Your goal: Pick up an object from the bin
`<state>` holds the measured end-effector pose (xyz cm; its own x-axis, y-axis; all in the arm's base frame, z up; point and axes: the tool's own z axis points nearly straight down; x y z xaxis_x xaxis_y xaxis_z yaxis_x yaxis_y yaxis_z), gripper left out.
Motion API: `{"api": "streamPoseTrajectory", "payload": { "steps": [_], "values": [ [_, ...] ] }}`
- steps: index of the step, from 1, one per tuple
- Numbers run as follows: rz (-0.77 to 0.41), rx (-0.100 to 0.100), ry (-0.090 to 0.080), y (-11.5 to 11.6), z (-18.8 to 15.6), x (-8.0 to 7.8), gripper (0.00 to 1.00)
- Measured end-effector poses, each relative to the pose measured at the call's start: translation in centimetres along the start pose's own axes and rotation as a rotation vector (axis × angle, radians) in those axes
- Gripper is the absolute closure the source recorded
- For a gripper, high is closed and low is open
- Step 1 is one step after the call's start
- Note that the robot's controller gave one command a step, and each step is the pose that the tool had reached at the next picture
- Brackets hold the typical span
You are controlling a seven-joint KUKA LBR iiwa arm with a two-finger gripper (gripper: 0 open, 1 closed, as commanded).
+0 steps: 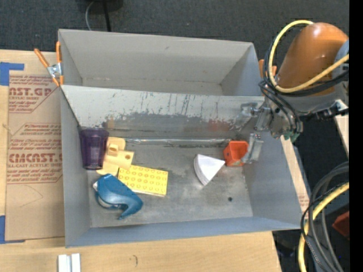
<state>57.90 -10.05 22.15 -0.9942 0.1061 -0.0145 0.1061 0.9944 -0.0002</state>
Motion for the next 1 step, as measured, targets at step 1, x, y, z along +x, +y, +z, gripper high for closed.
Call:
{"api": "streamPoseTrajectory", "payload": {
  "steps": [1],
  "values": [
    [0.001, 0.000, 0.003, 0.01, 0.15, 0.09, 0.00]
  ]
}}
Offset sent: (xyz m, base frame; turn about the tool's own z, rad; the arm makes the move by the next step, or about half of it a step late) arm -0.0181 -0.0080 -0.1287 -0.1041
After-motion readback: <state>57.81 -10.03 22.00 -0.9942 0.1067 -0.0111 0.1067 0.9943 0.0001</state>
